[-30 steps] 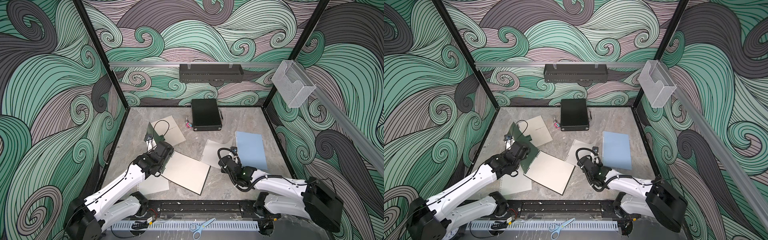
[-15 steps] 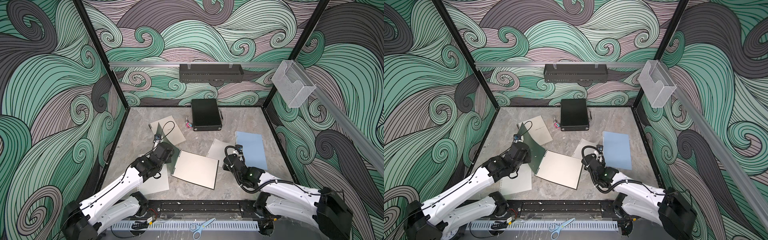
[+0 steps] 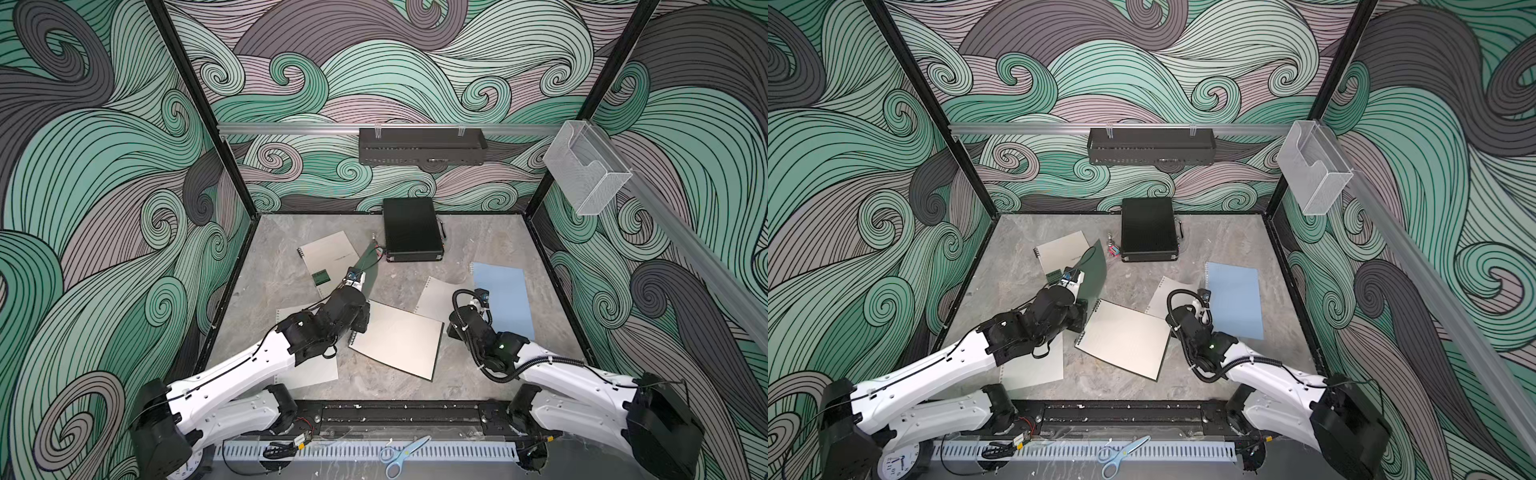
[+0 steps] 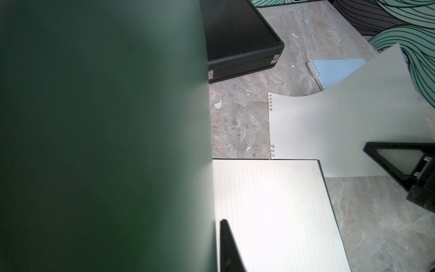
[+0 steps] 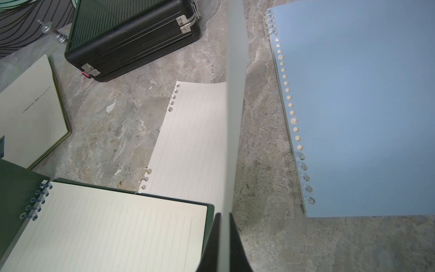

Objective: Tear off pages from different notebooks
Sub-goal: Close the notebook at the center of the board.

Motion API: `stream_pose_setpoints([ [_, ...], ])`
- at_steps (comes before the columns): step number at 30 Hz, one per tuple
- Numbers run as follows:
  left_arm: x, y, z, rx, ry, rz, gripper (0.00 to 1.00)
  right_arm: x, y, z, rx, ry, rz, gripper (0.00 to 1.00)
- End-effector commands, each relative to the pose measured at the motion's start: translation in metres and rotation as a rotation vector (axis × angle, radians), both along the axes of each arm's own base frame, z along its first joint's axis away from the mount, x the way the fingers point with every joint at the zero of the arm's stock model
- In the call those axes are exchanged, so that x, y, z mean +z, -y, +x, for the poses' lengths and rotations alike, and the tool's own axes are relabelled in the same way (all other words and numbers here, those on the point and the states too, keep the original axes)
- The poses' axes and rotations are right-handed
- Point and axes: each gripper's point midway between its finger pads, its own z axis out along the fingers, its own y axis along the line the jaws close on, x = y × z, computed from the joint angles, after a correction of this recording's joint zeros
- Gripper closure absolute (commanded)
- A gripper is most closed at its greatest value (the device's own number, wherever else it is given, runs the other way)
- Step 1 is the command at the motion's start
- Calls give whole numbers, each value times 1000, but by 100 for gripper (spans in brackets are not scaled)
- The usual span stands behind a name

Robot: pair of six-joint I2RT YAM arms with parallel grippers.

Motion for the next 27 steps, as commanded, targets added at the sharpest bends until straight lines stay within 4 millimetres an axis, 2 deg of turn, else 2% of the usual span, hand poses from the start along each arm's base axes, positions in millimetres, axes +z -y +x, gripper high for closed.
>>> stream_pose_setpoints([
  [1,16,31,-1,-98,34,-41,61,-2,8,-1,-36,0,3,100],
  [3,13,41,-4,-131,39,-40,46,1,13,-1,-44,5,-15,100],
  [7,13,65,-15,-216,40,-66,22,9,19,0,-60,22,-4,100],
  [12,20,84,-36,-320,54,-118,10,21,32,1,-89,47,-12,100],
  [17,27,109,-69,-510,69,-218,5,19,39,-2,-108,47,7,100],
  [20,26,108,-75,-504,64,-211,5,18,47,-8,-126,52,15,100],
  [23,19,99,-69,-392,53,-222,5,32,56,-9,-135,87,-5,100],
  [26,-4,69,-52,-141,-5,-206,5,45,62,-12,-123,106,-32,100],
  [27,-16,52,-46,-17,-36,-188,5,51,62,-12,-116,119,-25,100],
])
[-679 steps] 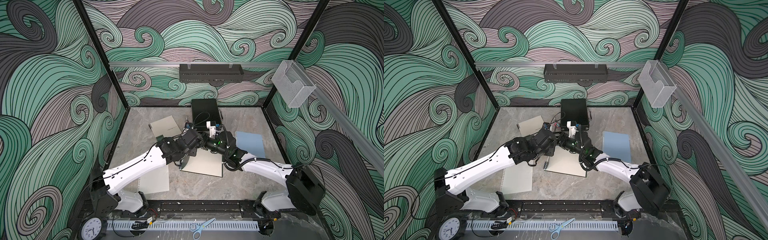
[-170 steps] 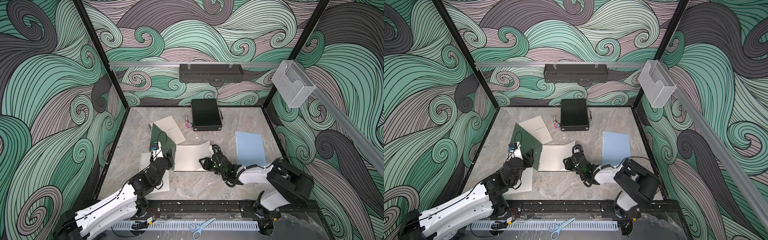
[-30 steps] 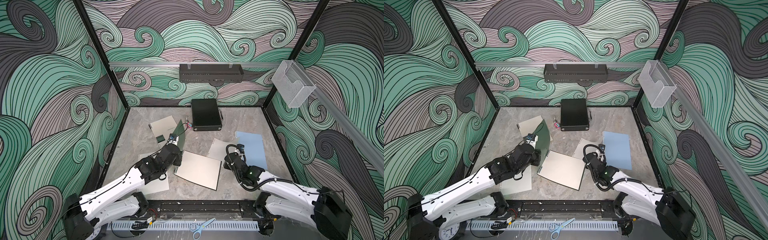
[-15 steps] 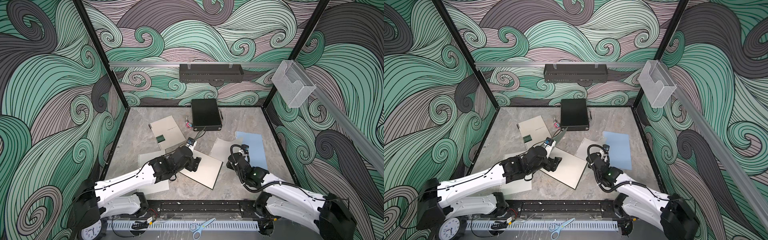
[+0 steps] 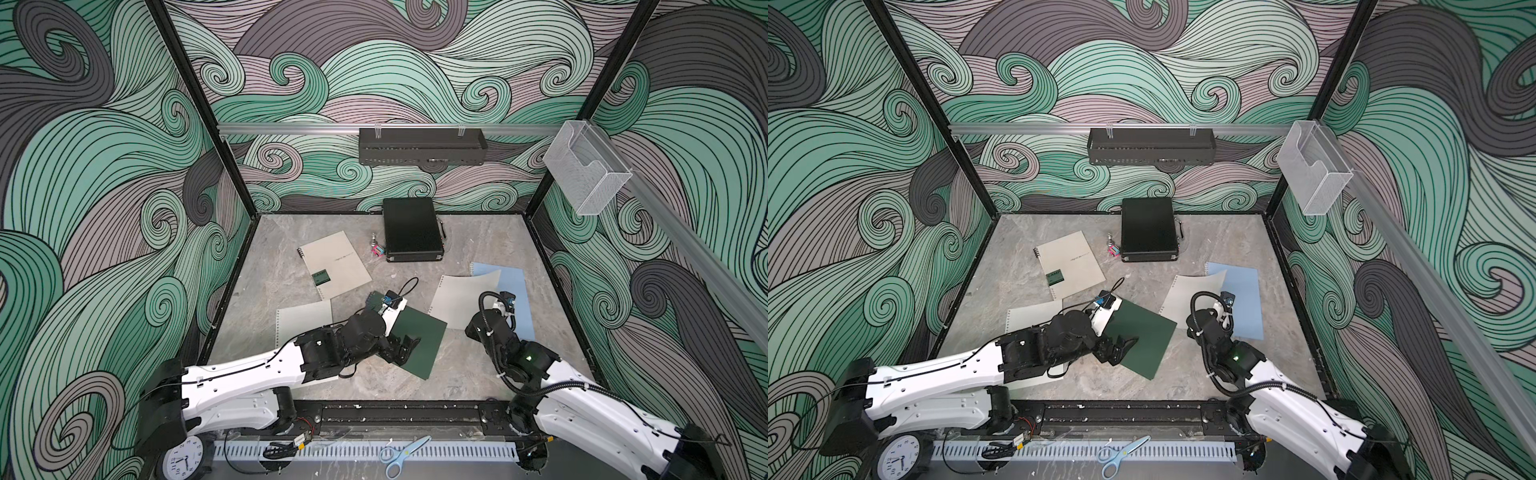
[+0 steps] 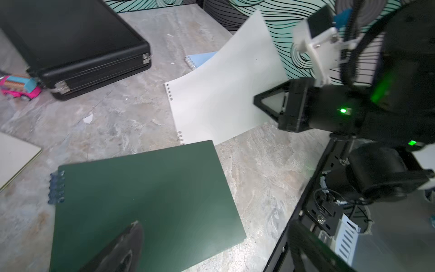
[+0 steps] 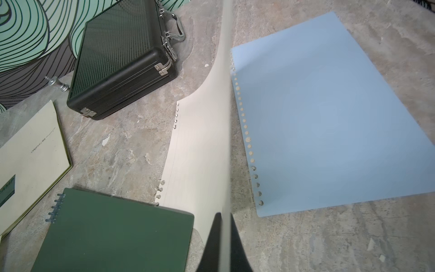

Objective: Tear off pages from different notebooks
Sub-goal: Close the notebook at the center of the board, then move the notebook to the center of the board.

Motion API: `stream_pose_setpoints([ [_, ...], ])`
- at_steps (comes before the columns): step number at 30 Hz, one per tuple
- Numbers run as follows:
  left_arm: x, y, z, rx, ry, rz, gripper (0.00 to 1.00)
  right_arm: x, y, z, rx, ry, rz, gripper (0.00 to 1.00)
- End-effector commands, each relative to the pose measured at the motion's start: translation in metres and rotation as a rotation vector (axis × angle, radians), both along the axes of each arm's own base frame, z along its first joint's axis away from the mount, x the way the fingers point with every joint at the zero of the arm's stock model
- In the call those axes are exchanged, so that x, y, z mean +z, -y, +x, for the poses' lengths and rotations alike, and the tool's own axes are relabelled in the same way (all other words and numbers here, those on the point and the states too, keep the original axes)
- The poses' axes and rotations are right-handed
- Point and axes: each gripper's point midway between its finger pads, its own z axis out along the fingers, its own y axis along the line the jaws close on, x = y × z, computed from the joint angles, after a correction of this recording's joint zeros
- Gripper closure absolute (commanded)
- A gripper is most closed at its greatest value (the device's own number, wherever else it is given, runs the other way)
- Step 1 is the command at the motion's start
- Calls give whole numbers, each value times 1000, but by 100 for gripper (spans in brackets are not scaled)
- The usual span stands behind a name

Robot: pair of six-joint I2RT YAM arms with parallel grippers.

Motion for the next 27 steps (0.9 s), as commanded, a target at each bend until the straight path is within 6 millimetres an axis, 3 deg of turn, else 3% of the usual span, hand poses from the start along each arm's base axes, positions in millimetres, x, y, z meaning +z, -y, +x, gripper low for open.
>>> stream_pose_setpoints([
  [1,-30,-54,21,398,-111,40,5,19,10,-2,-2,35,-39,100],
  [4,-63,-78,16,579,-237,85,5,35,8,-3,28,86,-14,100],
  [11,-127,-77,5,708,-411,142,6,79,2,-7,108,221,54,100],
  [14,-135,-70,1,723,-463,138,6,91,-1,-8,128,254,83,100],
  [18,-141,-75,-5,809,-511,149,6,105,-5,-7,148,274,82,100],
  [22,-160,-83,-15,896,-570,184,6,104,-8,-3,149,270,79,100],
  [27,-181,-67,-17,866,-615,247,6,117,-11,-1,156,305,100,100],
])
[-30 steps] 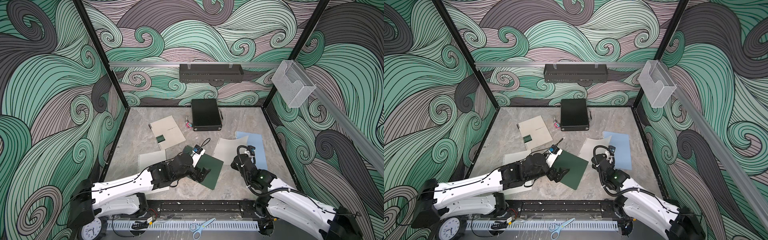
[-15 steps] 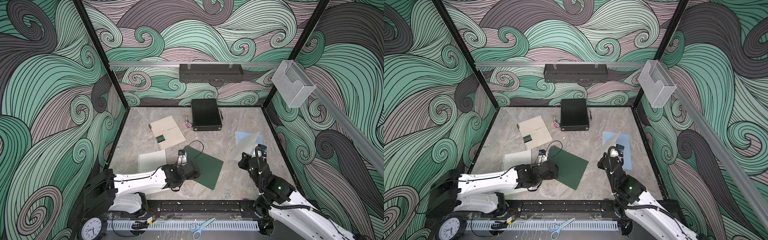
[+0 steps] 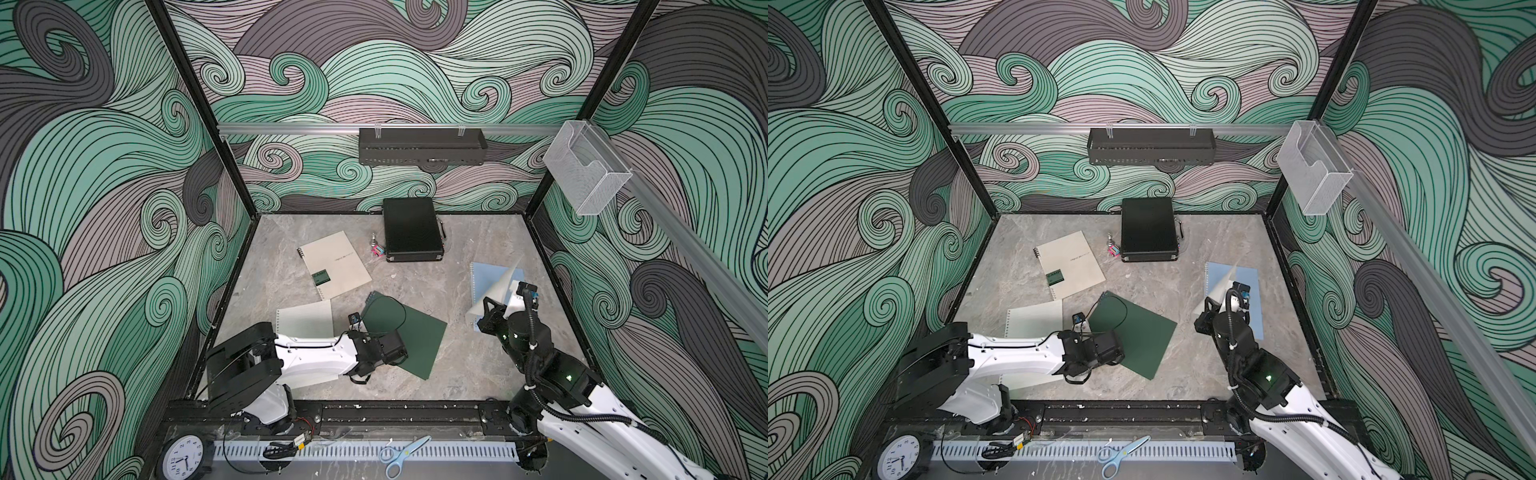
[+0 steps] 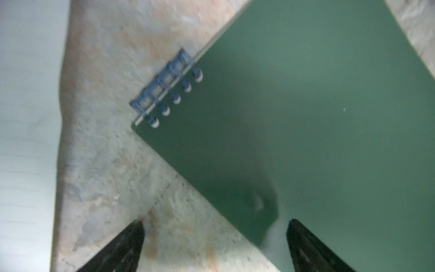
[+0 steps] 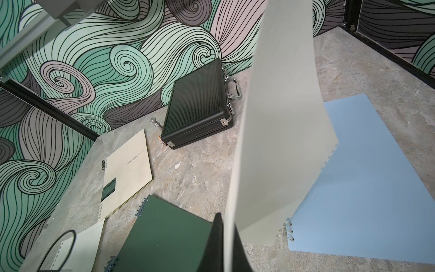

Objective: Tear off pages from different notebooks
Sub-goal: Move the notebook to the center of the board.

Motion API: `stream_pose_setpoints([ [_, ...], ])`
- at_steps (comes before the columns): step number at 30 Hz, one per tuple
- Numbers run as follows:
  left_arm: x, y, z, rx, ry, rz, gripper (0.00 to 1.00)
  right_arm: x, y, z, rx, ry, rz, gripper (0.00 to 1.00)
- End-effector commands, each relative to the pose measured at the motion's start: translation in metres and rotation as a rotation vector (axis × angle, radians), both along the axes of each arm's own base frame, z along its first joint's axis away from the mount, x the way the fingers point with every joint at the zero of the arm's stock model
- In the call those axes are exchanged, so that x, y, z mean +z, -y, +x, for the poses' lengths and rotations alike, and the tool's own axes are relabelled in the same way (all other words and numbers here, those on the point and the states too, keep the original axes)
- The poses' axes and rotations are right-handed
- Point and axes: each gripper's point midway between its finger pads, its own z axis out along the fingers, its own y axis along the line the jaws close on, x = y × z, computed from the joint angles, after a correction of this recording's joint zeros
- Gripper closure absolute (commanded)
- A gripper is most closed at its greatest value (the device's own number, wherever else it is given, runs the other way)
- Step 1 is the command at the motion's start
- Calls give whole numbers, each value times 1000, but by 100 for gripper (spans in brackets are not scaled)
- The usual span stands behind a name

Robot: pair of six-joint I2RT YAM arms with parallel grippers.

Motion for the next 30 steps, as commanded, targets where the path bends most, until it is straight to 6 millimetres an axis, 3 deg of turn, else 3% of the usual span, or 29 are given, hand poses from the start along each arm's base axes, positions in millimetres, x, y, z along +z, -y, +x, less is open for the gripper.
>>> stream_pose_setpoints([
  [1,-16,15,-8,10,-78,-14,6,23,-1,1,10,54,21,100],
  [5,-27,33,2,-23,-83,-3,6,26,2,-1,4,63,27,100],
  [11,-29,70,35,-126,-69,27,6,35,7,-5,-8,94,58,100],
  [18,-42,95,77,-197,-98,68,6,16,11,-6,-30,38,43,100],
  [23,-55,119,92,-278,-114,43,7,15,14,-6,-47,36,31,100],
  [30,-45,146,103,-390,-81,18,8,9,16,-5,-74,13,49,100],
])
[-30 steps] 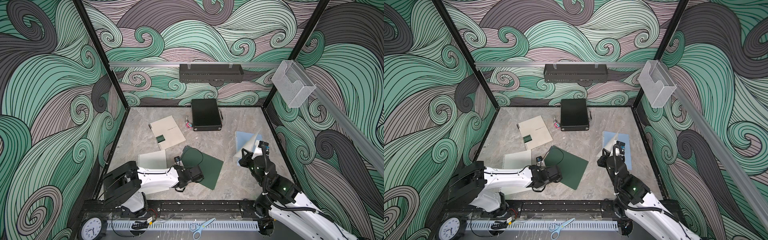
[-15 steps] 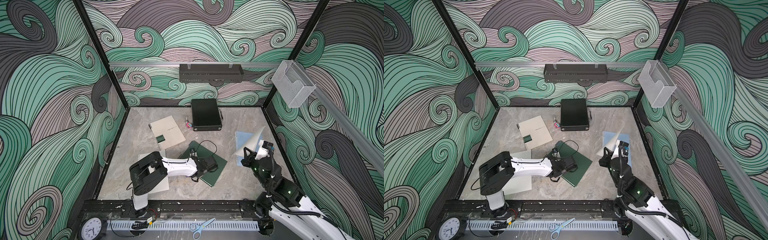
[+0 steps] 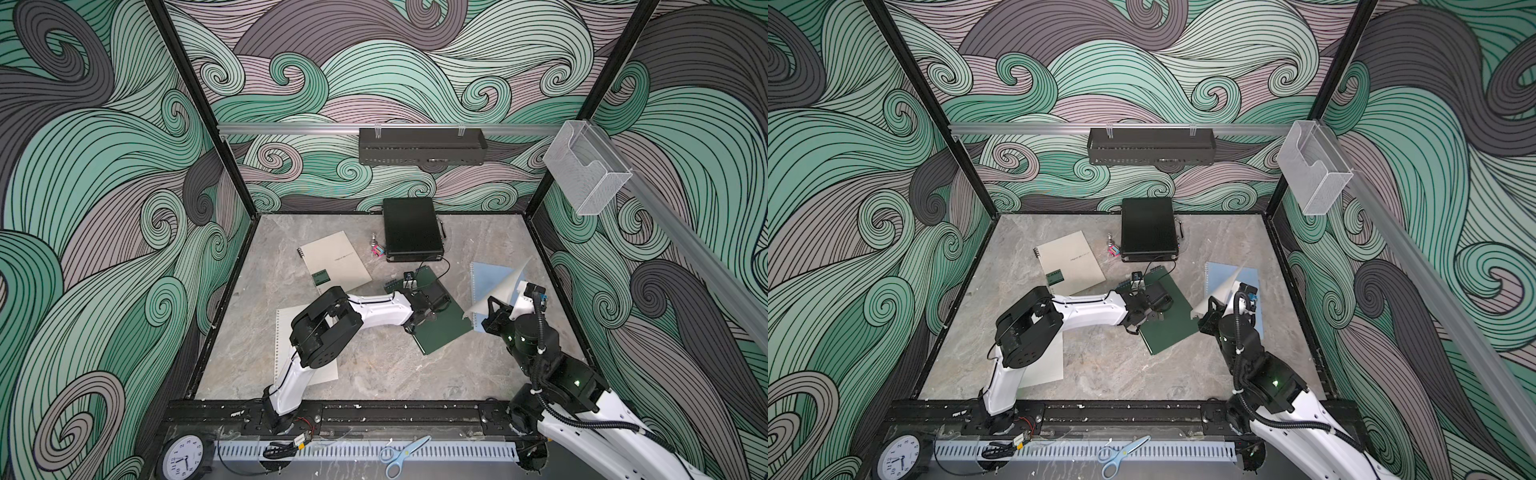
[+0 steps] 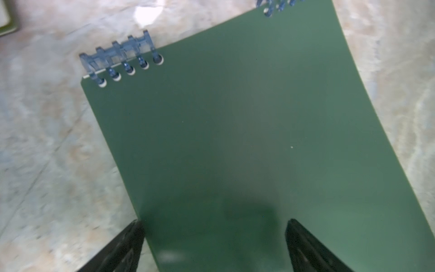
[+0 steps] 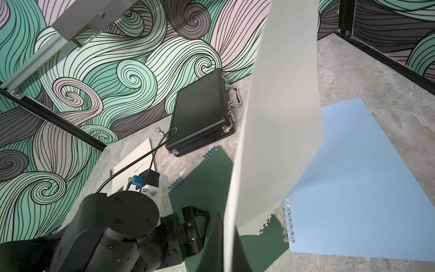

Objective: Tear off pages from different notebooks
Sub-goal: Move the notebook to the center of the board, then place the paper at the center of the board.

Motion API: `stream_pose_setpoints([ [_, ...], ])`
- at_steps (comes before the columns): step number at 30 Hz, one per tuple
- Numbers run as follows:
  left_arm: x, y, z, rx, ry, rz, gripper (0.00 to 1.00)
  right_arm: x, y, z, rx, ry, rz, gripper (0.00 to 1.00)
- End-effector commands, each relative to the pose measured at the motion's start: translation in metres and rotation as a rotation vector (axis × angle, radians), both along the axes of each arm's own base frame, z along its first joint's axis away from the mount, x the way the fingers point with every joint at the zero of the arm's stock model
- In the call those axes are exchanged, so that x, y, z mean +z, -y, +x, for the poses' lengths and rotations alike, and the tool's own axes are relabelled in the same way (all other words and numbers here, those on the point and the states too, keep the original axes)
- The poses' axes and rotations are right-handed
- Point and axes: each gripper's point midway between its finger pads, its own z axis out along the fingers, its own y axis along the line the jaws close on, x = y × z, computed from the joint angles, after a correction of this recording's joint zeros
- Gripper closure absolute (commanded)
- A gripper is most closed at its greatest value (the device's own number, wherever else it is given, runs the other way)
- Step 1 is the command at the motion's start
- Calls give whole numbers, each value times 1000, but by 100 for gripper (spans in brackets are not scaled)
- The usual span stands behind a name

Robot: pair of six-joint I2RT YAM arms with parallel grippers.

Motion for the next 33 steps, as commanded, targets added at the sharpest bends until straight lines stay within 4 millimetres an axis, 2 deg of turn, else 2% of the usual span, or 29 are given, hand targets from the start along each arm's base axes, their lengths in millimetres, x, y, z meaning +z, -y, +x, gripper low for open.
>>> stream_pose_setpoints([
  [1,-44,3,-30,-108,-171,19,8,1,7,0,-42,-4,13,100],
  [5,-15,3,-26,-132,-117,-5,8,11,-1,1,-9,9,33,100],
  [8,16,-4,-26,-146,-66,-20,8,22,-22,7,60,22,87,100],
  [11,56,-28,-23,-116,29,-7,8,29,-51,17,126,14,86,100],
  [15,96,-82,-22,-10,147,47,8,42,-97,25,186,23,34,100],
  [17,109,-112,-24,42,171,60,8,48,-119,25,223,37,33,100],
  [23,151,-214,-40,233,302,66,7,51,-166,30,262,43,77,100],
  [29,165,-302,-66,387,399,109,5,63,-235,25,360,49,102,100],
  [31,168,-321,-75,413,415,136,5,66,-255,22,384,47,106,100],
  [33,166,-331,-79,411,418,153,3,71,-271,22,389,52,109,100],
])
